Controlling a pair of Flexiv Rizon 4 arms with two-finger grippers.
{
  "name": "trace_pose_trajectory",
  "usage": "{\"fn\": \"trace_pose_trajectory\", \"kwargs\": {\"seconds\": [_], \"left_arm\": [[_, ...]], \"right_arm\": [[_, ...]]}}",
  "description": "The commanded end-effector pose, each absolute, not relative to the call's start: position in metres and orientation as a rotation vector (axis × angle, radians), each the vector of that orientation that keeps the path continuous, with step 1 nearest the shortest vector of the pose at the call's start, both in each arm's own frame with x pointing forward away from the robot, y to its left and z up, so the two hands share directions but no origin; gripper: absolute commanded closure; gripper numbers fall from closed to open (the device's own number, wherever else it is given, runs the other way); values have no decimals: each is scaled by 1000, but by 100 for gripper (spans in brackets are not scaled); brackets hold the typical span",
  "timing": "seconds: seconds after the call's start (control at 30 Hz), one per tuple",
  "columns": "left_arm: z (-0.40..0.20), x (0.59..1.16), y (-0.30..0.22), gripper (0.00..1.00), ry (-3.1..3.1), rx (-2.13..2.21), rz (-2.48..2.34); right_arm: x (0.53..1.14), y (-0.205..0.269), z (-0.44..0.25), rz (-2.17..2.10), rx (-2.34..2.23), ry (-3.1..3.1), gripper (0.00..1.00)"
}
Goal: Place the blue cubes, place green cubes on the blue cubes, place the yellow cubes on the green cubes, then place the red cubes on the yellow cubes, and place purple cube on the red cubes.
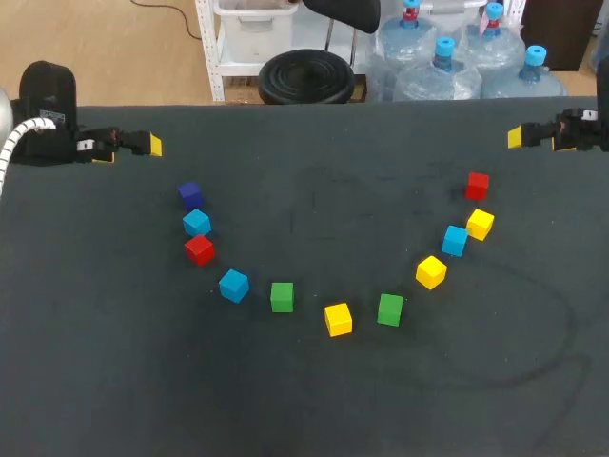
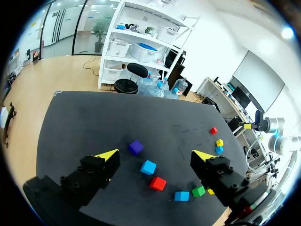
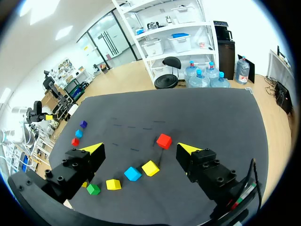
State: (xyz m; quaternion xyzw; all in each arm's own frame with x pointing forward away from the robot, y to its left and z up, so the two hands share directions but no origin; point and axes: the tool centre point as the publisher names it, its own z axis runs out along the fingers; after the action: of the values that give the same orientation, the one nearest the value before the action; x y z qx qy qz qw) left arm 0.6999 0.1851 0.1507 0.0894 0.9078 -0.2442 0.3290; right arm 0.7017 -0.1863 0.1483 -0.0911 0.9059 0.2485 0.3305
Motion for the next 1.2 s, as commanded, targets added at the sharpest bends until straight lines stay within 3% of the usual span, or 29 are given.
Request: {"fn": "trace_pose_trajectory", "kwargs": {"seconds": [0.03, 0.9, 1.2], "left_arm": [[150, 700, 186, 0, 2373, 234, -641], [150, 700, 186, 0, 2373, 234, -641], [150, 700, 186, 0, 2373, 234, -641]], "right_arm": [[701, -185, 149, 641, -233, 2371, 0], [701, -185, 149, 641, -233, 2371, 0], [678, -133, 149, 461, -866, 2443, 0]]}}
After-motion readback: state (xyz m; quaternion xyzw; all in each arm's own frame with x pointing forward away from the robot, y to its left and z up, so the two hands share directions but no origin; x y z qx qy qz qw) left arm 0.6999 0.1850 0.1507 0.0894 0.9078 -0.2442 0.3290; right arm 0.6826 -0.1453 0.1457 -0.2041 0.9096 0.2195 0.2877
